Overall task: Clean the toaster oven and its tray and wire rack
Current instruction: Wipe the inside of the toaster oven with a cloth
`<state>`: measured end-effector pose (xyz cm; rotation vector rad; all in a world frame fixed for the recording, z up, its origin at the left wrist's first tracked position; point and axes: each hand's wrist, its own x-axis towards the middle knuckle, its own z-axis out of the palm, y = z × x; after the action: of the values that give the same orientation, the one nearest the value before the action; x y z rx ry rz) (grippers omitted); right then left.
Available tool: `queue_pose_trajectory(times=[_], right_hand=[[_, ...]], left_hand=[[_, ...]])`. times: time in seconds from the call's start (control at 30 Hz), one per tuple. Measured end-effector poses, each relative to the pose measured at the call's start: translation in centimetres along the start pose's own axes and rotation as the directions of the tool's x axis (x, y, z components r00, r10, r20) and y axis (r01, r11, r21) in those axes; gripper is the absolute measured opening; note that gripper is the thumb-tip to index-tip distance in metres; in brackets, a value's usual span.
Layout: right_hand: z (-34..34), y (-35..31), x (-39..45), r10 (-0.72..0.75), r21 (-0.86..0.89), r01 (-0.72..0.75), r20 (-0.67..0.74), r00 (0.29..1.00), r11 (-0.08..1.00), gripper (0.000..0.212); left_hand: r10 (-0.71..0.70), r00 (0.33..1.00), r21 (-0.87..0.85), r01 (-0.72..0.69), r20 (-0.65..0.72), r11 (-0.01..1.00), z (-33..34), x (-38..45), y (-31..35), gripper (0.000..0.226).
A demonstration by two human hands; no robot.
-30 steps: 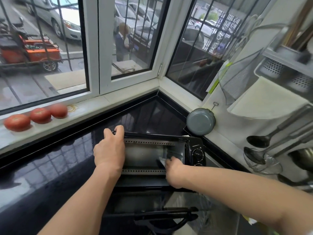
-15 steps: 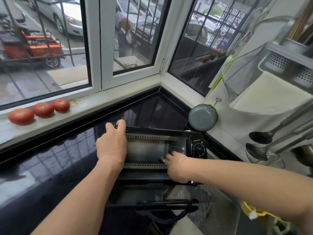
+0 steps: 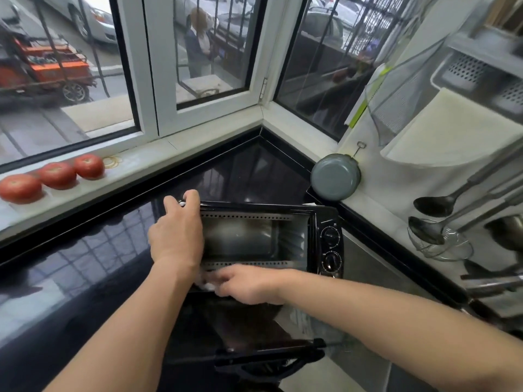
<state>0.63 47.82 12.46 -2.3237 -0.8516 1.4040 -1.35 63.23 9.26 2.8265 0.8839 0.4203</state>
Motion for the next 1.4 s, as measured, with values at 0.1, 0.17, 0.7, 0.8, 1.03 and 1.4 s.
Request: queue_pose_trajectory(times=[0.1, 0.17, 0.7, 0.8, 1.03, 1.4], right_hand=[[0.5, 0.2, -0.9, -0.093, -0.233, 0.091, 0.005, 0.996, 0.968, 0.050], [-0.4, 1.2, -2.5, -0.009, -0.394, -0.008, -0.042, 0.999, 0.919, 0.053], [-3.1, 4.1, -6.0, 0.030, -0.960, -0.278, -0.278, 0.960, 0.016, 0.028], [-4.3, 5.4, -4.0, 0.131, -0.963, -0.235, -0.252, 0.959, -0.131, 0.036], [-6.2, 7.2, 5.1, 0.273, -0.954, -0.278, -0.239, 0.932, 0.114, 0.055], [-5.1, 7.0, 5.9, 0.319, -0.925, -0.372, -0.378, 0.869, -0.083, 0.049]], left_hand=[[0.012, 1.000, 0.005, -0.012, -0.005, 1.000, 0.0, -0.1, -0.1, 0.037], [0.018, 1.000, 0.003, -0.018, 0.005, 1.000, -0.2, -0.2, -0.2, 0.039], [0.027, 0.999, -0.032, -0.025, 0.040, 0.999, -0.5, 0.1, 0.0, 0.045], [0.032, 0.999, -0.035, -0.031, 0.027, 0.999, -0.5, -0.1, -0.1, 0.046], [0.028, 0.998, -0.063, -0.031, -0.052, 0.998, 0.4, -0.7, -0.5, 0.051], [-0.007, 0.997, -0.073, 0.001, -0.078, 0.997, 0.5, -0.2, -0.2, 0.050]])
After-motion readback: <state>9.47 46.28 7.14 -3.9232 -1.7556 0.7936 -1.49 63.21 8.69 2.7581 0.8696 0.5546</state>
